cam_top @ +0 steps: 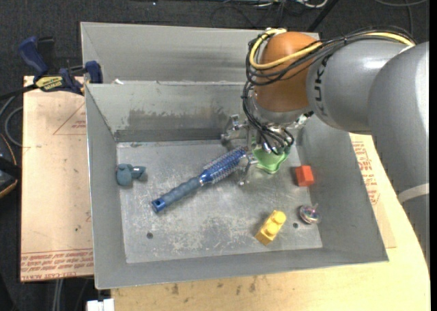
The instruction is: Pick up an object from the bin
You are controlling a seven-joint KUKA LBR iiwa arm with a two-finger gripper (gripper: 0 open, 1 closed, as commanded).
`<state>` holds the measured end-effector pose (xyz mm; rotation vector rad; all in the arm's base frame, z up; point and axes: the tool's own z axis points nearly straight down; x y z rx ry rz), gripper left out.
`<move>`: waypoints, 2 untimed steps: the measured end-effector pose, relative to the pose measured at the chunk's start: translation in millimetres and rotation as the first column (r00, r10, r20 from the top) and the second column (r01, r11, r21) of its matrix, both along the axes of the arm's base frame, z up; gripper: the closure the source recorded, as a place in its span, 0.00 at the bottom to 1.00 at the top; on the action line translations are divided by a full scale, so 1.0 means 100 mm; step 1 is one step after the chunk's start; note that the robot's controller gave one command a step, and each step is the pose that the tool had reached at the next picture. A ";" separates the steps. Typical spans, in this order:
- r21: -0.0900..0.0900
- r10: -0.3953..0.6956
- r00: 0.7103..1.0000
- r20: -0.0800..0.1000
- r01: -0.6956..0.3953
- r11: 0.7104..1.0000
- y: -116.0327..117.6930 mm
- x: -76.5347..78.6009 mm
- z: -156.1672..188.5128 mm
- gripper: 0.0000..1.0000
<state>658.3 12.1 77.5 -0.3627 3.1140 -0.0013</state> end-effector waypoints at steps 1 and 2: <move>0.002 -0.002 1.000 0.008 0.002 1.000 0.00 0.02 0.02 1.00; 0.000 0.076 0.997 0.004 -0.076 0.997 -0.01 -0.13 1.43 1.00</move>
Offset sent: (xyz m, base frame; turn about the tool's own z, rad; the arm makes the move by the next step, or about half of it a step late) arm 0.0000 0.0000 0.0000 0.0000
